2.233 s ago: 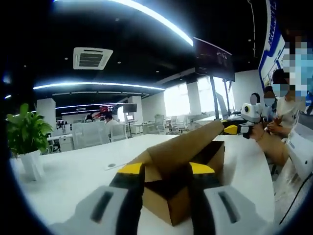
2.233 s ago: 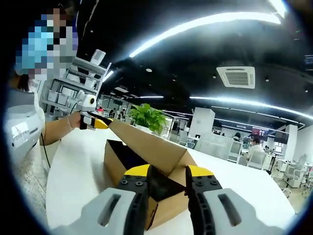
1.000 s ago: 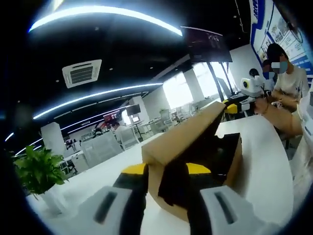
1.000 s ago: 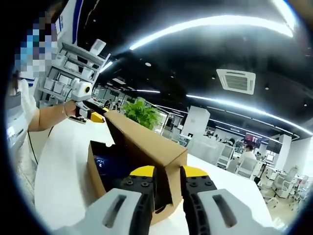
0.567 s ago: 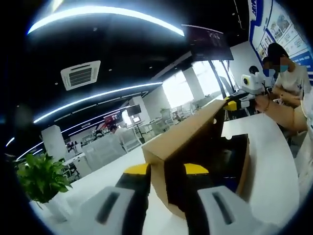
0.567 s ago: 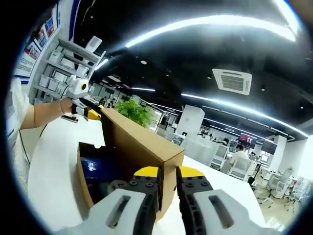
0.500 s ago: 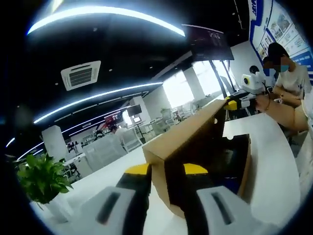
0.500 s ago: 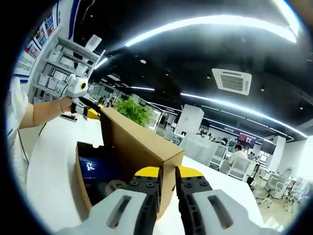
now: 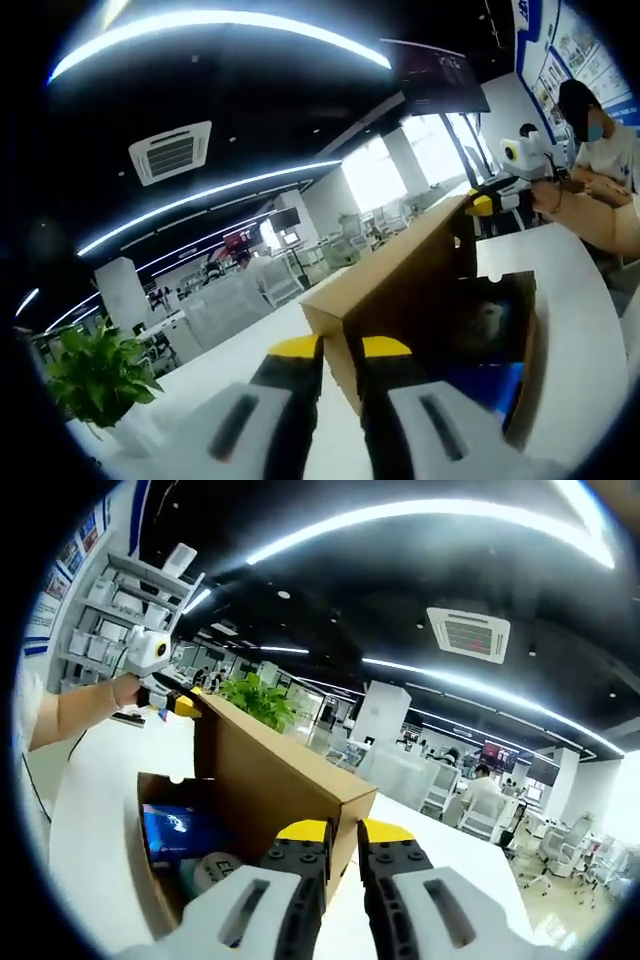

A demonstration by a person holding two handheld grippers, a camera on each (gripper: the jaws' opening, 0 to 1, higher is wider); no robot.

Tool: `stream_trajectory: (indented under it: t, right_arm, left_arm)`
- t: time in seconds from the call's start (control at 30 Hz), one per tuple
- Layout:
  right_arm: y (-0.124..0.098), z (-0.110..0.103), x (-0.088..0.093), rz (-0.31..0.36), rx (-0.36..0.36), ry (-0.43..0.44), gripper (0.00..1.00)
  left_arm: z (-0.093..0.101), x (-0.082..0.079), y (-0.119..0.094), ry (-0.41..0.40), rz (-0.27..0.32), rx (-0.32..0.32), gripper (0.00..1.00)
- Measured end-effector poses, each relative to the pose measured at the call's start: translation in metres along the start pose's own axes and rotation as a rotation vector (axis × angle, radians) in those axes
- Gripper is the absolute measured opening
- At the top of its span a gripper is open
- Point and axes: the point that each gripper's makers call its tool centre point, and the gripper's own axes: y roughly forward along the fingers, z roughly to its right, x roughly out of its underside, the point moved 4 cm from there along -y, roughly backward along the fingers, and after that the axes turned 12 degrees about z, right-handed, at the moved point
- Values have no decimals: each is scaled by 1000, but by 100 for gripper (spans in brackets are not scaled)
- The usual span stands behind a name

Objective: Operate the shoe box by opening the lid, removing the specified soft item, and placing it in the target area until the item is outside and the box remains undamaged.

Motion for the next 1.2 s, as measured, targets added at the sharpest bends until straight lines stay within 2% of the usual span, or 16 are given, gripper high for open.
stream_trajectory:
  t: [0.5,0.7,0.8,1.07,1.2]
  right_arm:
    - [26,19,8,-15,18,3,9]
    - [34,25,13,-15,26,10,9]
    - [37,27,15,-2,30,21,9]
    - [41,28,20,12,60,6,9]
    - [41,26,29,6,64,14,9]
  left_arm:
    - [-22,9,27,-74,3,0,13]
    - [-29,14,34,-148,14,2,14]
    - [-30,17,36,-179,21,2,13]
    - [-25,30,38,-160,-14,-5,13]
    - [-22,41,38,-170,-35,0,13]
